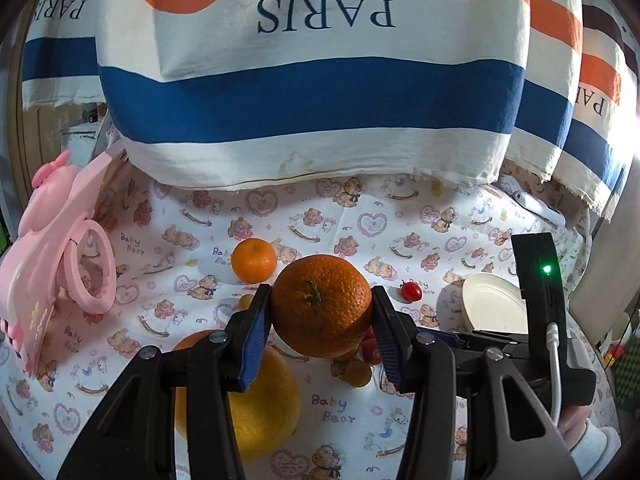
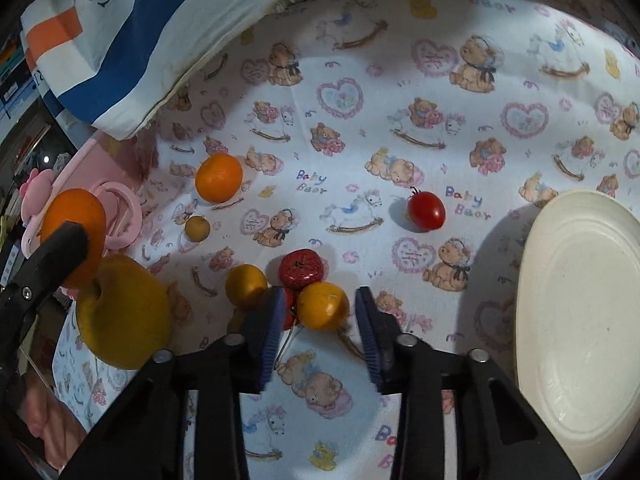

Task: Organize fruits
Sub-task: 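Lift the tangerine with the left tool while the right tool reaches toward a small orange, then grasp the small orange with the right tool and carry it over the plate while left holds tangerine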

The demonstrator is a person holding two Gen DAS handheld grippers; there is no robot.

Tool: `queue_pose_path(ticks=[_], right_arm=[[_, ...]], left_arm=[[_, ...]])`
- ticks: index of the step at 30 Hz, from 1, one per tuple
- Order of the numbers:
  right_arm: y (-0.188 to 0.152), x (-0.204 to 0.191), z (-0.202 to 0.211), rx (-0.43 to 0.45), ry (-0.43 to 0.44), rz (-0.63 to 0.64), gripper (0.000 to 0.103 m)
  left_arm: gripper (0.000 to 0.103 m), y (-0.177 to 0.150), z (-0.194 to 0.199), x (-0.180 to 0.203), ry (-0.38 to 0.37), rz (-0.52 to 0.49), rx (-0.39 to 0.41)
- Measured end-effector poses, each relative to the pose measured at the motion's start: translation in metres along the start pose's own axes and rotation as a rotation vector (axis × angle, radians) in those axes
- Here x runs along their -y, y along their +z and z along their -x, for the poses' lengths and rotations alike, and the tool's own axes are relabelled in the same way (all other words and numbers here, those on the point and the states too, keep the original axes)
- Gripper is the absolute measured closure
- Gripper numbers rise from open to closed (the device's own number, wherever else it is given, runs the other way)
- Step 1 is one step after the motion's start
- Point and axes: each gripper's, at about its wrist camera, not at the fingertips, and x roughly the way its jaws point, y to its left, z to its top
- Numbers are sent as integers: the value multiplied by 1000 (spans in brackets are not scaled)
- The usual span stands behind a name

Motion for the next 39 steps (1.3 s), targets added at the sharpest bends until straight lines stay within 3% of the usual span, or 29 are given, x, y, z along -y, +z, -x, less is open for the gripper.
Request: queue_pose_path(ticks=[7,10,13,18,22,28,34,39], right_arm=[[-4,4,8,0,5,-33,81],[-9,4,19,-2,-12,-12,89],[-19,-1,30,12,-55,48,89],[-20,2,24,-11,-38,62,87],[-9,6,16,-17,3,12,68],[0,6,8,-10,19,-17,68],[-5,-4,-1,-38,20,40,68],[-14,-14,-1,-3,-47,104,72]], left_arm=[[56,-4,0,7,18,-29,-7],[56,-4,6,13,18,-55,21],[56,-4,10,13,32,-59,35],[56,-4,10,13,29,-56,33],[56,-4,6,12,54,-61,28],[56,-3,1,4,59,-28,10],[56,-5,-3,3,37,-15,-14],[56,-6,-4,6,37,-28,-19]])
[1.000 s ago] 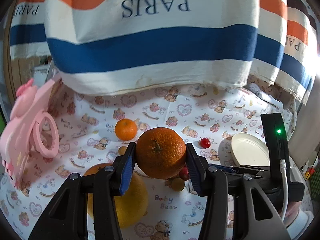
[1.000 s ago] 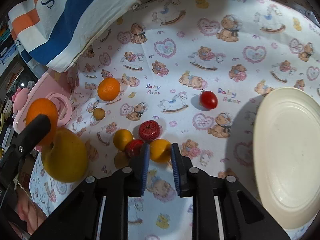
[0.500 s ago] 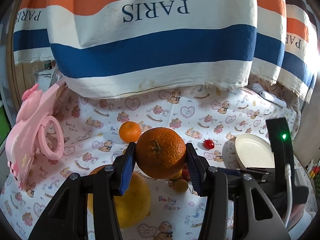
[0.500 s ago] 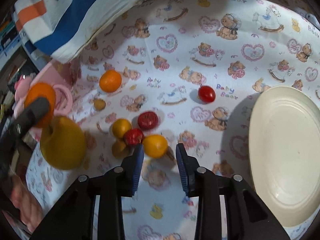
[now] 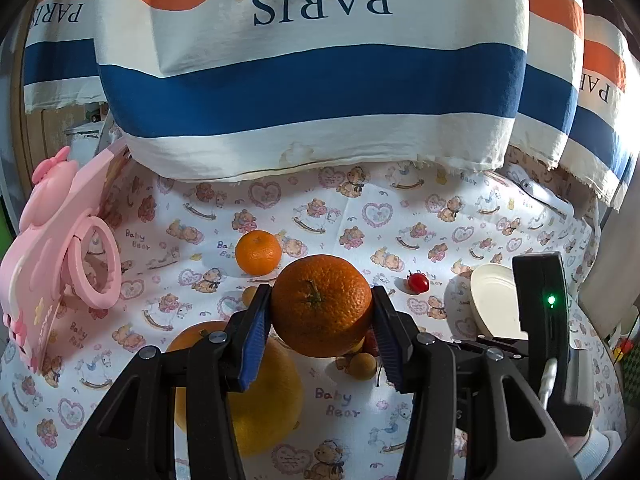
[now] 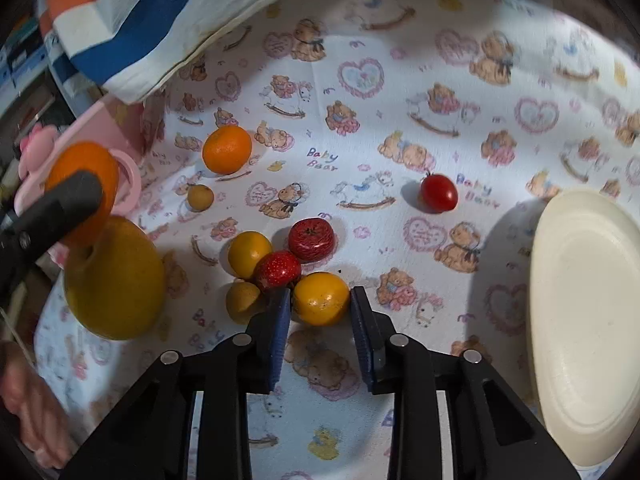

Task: Organize fruits
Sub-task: 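Grasp the small orange with the right tool and carry it over the plate while left holds tangerine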

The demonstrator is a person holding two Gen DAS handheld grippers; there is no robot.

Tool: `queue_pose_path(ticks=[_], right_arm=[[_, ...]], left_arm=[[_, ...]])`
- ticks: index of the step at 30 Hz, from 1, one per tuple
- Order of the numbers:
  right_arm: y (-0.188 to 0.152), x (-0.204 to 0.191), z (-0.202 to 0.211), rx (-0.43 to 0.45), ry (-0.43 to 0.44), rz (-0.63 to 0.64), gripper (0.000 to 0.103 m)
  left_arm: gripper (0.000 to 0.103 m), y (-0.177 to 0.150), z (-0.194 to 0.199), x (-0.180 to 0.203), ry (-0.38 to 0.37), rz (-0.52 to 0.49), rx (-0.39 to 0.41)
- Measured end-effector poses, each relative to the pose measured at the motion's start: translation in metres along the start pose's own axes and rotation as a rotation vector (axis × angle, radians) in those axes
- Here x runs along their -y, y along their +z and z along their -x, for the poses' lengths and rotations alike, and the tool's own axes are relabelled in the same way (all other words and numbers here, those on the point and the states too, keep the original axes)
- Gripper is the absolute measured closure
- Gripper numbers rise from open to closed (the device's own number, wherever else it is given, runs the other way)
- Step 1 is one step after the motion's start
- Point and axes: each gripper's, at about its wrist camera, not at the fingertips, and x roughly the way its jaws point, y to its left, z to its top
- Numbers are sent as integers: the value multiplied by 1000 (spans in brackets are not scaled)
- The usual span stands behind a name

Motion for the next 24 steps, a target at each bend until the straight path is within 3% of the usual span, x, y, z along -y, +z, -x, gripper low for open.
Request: queue_pose_path(ticks=[8,12,22,24], right_arm=[[-13,7,36,82,-17,25,72],[-20,21,60,130,-21,16,72],[-48,73,121,338,-110,-67,72],[-56,83,130,389,-162,-73,72]], left_arm=[[56,-3,-2,7,-25,-27,-11],[56,-3,2,8,-108,-9,-8],[56,-10,15,26,-109,-91,112],[56,-14,15,29,-97,-106,148]])
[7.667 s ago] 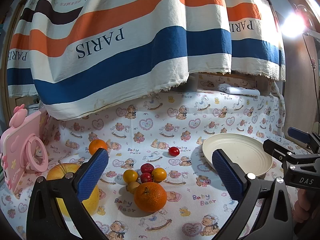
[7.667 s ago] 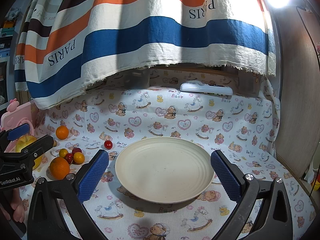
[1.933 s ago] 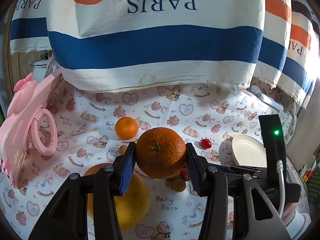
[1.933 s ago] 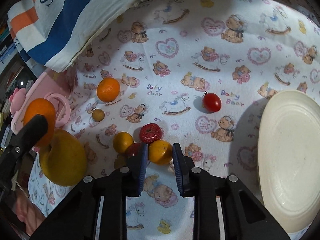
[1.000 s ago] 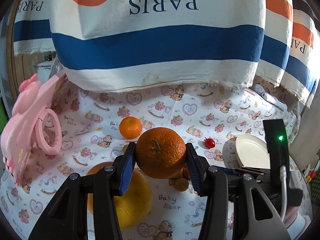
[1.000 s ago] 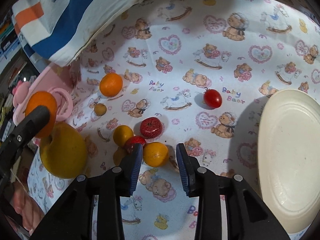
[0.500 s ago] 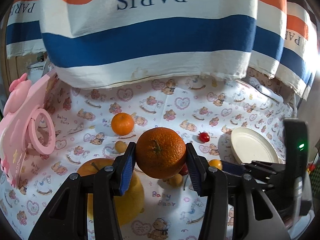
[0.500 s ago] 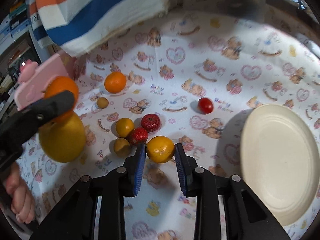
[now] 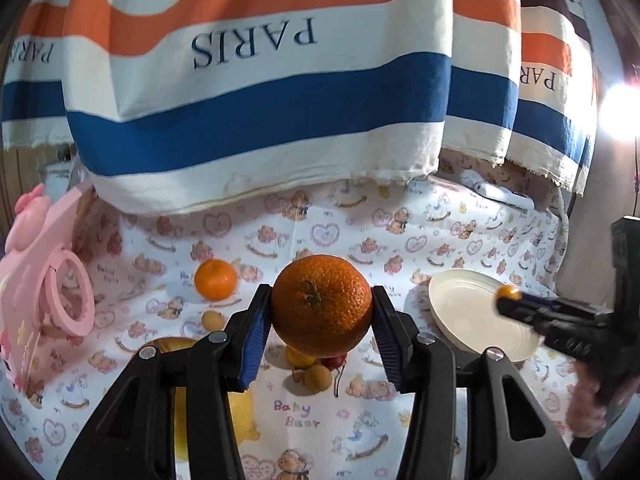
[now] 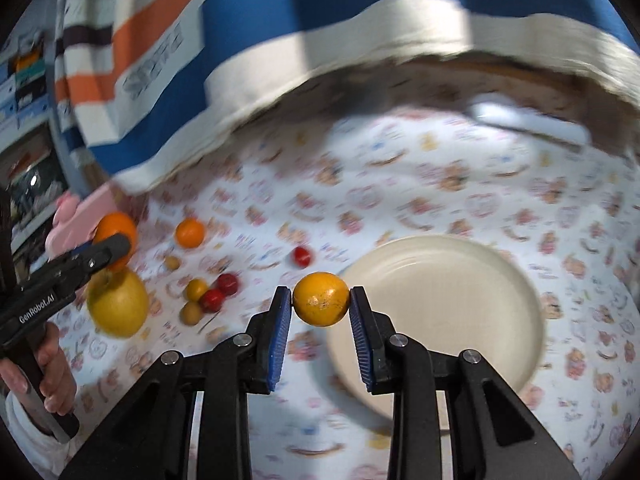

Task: Organize fruits
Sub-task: 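Grasp the small orange with the right tool and carry it over the plate while left holds tangerine, then lower the small orange onto the plate and open the right tool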

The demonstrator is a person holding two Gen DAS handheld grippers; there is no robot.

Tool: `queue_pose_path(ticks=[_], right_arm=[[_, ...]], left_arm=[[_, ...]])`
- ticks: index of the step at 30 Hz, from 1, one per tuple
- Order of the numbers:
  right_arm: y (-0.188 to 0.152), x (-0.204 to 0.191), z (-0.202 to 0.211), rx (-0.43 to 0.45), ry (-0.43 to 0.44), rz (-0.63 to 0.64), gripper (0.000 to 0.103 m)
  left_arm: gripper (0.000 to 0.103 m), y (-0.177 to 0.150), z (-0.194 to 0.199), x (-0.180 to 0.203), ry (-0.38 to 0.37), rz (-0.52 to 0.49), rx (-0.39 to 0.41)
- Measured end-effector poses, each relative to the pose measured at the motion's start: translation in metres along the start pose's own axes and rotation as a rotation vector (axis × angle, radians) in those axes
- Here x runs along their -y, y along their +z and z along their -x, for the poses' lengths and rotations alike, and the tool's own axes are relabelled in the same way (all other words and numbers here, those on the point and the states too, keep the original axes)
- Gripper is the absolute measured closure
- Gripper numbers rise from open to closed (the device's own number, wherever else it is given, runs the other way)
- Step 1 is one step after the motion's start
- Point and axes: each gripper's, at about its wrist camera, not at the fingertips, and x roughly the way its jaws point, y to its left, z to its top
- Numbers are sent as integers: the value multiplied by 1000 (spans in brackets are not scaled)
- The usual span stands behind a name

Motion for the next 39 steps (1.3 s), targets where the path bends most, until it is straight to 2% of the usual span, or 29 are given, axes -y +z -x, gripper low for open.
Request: queue_pose_path(ticks=[2,5,8,10,13,16,19,28,30,35,39], right_arm=[[-4,7,7,48,-65,38,72],[-10,18,15,85,-129,67,72],[-13,34,22,104,-151,10,72],[-13,41,25,122,-174,-11,72],[-15,48,32,190,-261,-2,72],[-15,54,31,199,-291,25,72],[-15,61,25,162,-269,2,72],[-17,82,8,70,-282,-79,72],[-17,85,-1,-7,-314,-88,72],[-17,88,-12,-193,-155,-169,72],[-20,82,-14,-250,-99,-174,72]], left_arm=[[56,-3,0,2,-3,-13,32],[56,-8,1,6,-62,-24,74],[56,-13,3,15,-55,-67,103],[56,-16,5,16,-69,-55,117],[55,-21,6,20,-68,-76,132],[55,-24,5,25,-48,-101,141],[55,-25,3,24,-57,-86,125],[55,-25,1,21,-47,-68,121],[55,-25,1,22,-43,-75,123],[55,-26,3,27,-42,-104,131],[55,-27,3,30,-47,-119,135]])
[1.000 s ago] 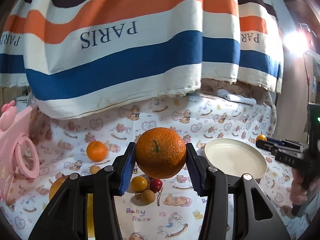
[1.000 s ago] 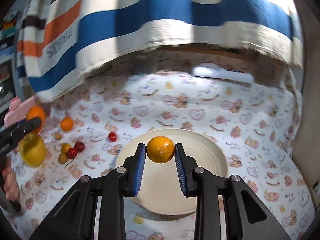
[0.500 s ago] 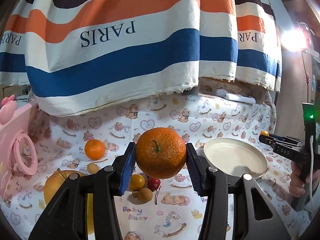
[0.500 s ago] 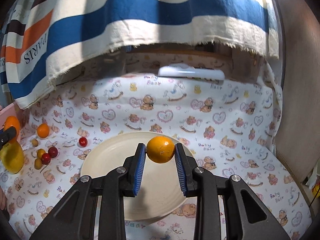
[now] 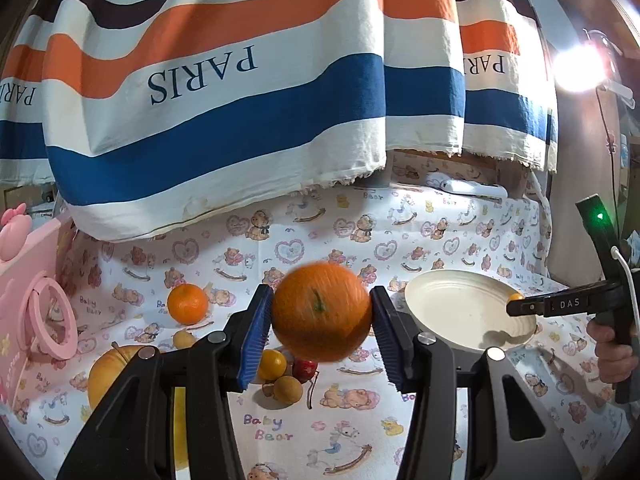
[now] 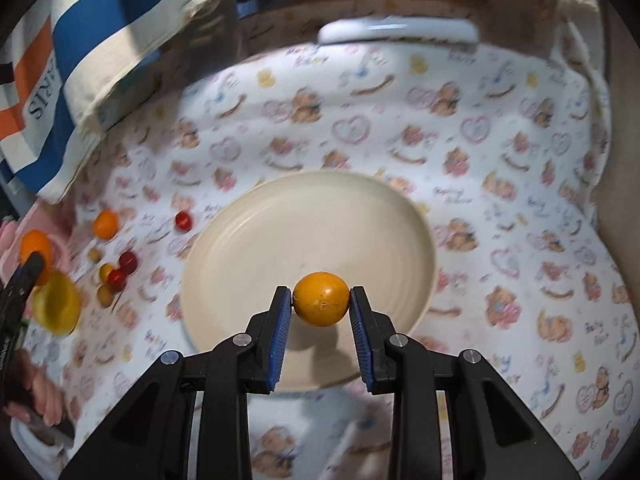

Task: Organize fruits
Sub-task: 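Lower the small orange onto the plate and open the right tool, then carry the tangerine onto the plate and open the left tool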

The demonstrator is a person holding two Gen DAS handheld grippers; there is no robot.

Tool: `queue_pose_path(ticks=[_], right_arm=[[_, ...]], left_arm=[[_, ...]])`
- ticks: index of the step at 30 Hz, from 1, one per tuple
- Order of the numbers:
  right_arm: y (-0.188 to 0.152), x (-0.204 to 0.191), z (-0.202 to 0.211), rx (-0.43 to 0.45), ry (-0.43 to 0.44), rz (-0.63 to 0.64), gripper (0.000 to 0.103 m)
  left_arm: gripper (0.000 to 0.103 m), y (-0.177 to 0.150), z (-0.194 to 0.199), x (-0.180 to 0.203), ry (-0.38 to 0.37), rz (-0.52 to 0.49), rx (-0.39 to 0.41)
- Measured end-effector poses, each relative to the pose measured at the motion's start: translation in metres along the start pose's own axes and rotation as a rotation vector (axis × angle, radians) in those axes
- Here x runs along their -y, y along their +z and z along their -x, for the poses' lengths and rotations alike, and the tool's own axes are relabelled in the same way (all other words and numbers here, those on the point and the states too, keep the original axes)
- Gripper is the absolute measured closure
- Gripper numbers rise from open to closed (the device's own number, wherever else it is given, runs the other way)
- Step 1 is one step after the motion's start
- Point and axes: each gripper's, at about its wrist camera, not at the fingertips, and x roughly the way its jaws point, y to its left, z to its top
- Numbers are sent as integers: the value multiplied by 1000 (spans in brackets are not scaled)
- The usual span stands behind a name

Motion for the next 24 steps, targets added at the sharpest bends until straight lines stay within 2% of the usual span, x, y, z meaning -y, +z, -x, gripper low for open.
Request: queue_pose_path(ticks=[5,14,15,16,17,18,21,24], right_arm=[[-4,2,-12,-78,-2,-9,72],[-3,0,-12,-64,-8,0,71],[-2,1,-11,-62,-6,1,70],[-2,0,-10,-58,-3,3,64],[-2,-1,-9,-52,-5,2,54],[-2,-1,-6,-40,-8,-1,51],[0,-2,-1,-18,-10,3,50],[1,-1,6,2,-7,-3,50]], left_arm=[[55,0,3,7,-1,-29,15],[55,-1,-3,7,6,-33,-23],[55,-1,-5,7,5,-36,-37],[55,-1,-7,7,7,-37,-48],[55,-1,-9,7,7,-37,-64],[55,-2,-12,7,10,-38,-83],[55,-4,-23,6,21,-43,-157],[55,-7,-40,3,-10,-24,-276]])
